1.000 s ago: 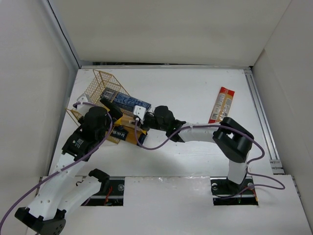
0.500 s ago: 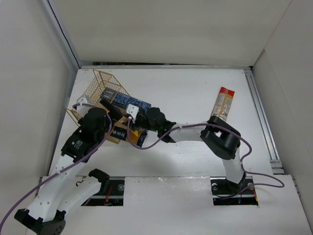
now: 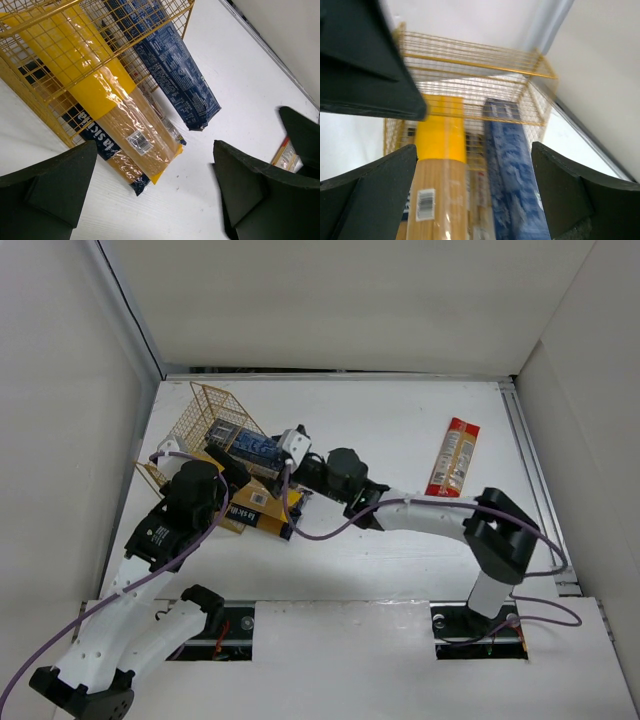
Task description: Place and organize the pasta boxes and bags onto the shelf
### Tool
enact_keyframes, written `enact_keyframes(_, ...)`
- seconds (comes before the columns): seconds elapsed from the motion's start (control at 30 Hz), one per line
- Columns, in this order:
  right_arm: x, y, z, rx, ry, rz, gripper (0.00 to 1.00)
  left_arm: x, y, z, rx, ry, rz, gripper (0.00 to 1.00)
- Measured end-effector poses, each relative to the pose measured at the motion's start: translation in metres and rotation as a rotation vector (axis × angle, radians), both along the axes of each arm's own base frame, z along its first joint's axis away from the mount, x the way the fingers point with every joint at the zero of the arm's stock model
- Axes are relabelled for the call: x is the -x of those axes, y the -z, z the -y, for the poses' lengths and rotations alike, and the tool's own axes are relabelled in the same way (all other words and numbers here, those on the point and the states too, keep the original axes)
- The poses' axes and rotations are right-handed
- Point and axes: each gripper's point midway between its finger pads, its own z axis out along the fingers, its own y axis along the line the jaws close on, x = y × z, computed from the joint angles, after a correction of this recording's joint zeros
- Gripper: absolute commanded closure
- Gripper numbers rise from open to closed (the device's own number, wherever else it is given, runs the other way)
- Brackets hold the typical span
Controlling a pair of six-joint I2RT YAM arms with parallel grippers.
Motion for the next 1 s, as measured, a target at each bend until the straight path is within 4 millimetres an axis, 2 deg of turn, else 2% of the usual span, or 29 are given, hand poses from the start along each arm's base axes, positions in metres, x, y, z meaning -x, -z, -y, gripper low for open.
enact_keyframes(0.07,-0.005,-0.012,0.025,-0.002,0.067,-0.031,0.00,0.000,0.000,0.001,0.001,0.003,-0.001,0.00)
enact_keyframes(0.13,-0.019,-0.019,0.059,-0.008,0.159,-0.082,0.00,0.000,0.000,0.002,0.003,0.009,-0.002,0.00)
enact_keyframes(0.2,-0.043,-0.019,0.105,-0.017,0.274,-0.159,0.00,0.001,0.000,0.003,0.004,0.017,-0.004,0.00)
enact_keyframes(0.23,-0.060,-0.014,0.136,-0.016,0.352,-0.206,0.00,0.000,0.001,0.004,0.002,0.021,-0.006,0.00)
enact_keyframes(0.27,-0.077,-0.005,0.169,-0.014,0.439,-0.257,0.00,0.000,0.002,0.004,-0.001,0.026,-0.010,0.00)
enact_keyframes(0.3,-0.085,0.008,0.192,0.000,0.502,-0.317,0.00,0.000,0.002,0.005,-0.002,0.030,-0.011,0.00)
enact_keyframes(0.33,-0.108,0.018,0.243,-0.001,0.629,-0.362,0.00,-0.001,0.003,0.007,-0.006,0.037,-0.019,0.00)
enact_keyframes(0.4,-0.129,0.051,0.320,0.030,0.814,-0.486,0.00,-0.005,0.004,0.010,-0.009,0.049,-0.023,0.00)
enact_keyframes(0.47,-0.134,0.088,0.388,0.077,0.985,-0.619,0.00,-0.008,0.006,0.014,-0.013,0.062,-0.029,0.00)
enact_keyframes(0.53,-0.129,0.122,0.430,0.144,1.087,-0.743,0.00,-0.012,0.006,0.018,-0.011,0.073,-0.030,0.00)
enact_keyframes(0.63,-0.121,0.168,0.458,0.258,1.157,-0.910,0.00,-0.017,0.008,0.022,-0.013,0.089,-0.035,0.00)
enact_keyframes(0.8,-0.115,0.222,0.472,0.398,1.201,-1.085,0.00,-0.023,0.012,0.029,-0.017,0.107,-0.048,0.00)
enact_keyframes(0.87,-0.107,0.234,0.476,0.439,1.218,-1.122,0.01,-0.025,0.013,0.029,-0.021,0.110,-0.050,0.00)
enact_keyframes(0.93,-0.103,0.237,0.478,0.453,1.225,-1.136,0.30,-0.025,0.013,0.030,-0.024,0.114,-0.052,0.00)
enact_keyframes(0.97,-0.103,0.237,0.478,0.459,1.219,-1.134,0.54,-0.026,0.012,0.030,-0.025,0.115,-0.049,0.00)
enact_keyframes(1.0,-0.104,0.236,0.477,0.458,1.212,-1.128,0.70,-0.026,0.011,0.031,-0.024,0.117,-0.047,0.00)
